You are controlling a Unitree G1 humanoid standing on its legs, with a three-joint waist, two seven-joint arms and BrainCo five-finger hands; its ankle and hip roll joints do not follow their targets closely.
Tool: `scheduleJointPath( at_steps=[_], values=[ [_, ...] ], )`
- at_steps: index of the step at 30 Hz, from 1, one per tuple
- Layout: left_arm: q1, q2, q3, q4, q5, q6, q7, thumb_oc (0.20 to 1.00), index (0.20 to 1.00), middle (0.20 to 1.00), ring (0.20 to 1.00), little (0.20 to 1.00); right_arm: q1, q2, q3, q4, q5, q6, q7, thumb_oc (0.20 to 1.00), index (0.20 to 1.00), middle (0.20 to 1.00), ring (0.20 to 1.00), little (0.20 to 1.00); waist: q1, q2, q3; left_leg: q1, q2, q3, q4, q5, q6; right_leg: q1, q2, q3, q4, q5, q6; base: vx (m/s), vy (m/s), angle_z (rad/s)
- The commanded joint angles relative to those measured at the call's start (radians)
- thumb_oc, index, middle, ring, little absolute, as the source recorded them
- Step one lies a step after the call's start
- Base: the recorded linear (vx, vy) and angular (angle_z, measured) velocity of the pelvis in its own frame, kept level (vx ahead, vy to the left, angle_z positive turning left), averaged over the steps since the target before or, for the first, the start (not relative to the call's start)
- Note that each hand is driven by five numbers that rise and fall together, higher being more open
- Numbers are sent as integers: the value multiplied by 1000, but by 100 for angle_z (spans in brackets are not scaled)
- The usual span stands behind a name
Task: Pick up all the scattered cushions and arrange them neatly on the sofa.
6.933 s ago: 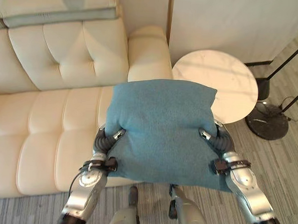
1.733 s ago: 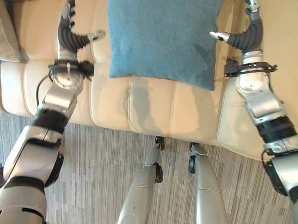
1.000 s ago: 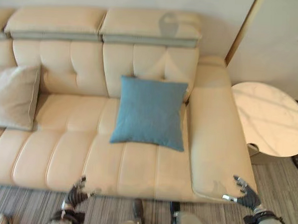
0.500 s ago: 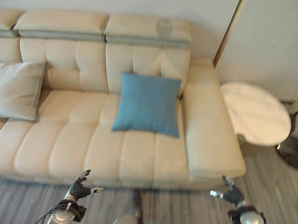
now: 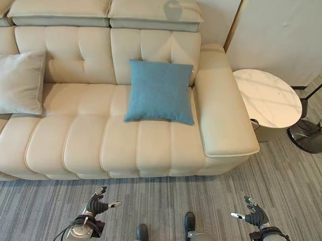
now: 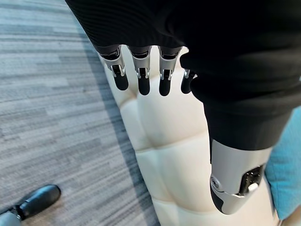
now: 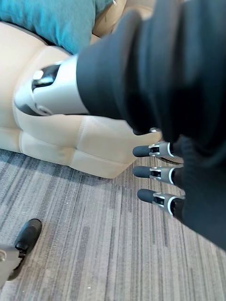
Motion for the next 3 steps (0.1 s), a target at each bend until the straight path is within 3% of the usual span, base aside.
scheduleJointPath(
  at_steps=[1,3],
  values=[
    [16,18,31,-23,-50,-17,-14,1000,1000,1000,1000,1000,-21,-30,-31,-1,21,-17,-6,1000,1000,1000,1000,1000,13,-18,-37,-3,1,7,62,-58,-37,104,70,-24,-54,-61,-2,20,26,-4],
    [24,16,36,-28,-66,-16,-21,1000,1000,1000,1000,1000,-18,-28,-29,8,22,-13,-4,1000,1000,1000,1000,1000,17,-19,-42,14,-2,8,47,-58,-33,112,69,-21,-53,-56,2,21,31,-5]
  ],
)
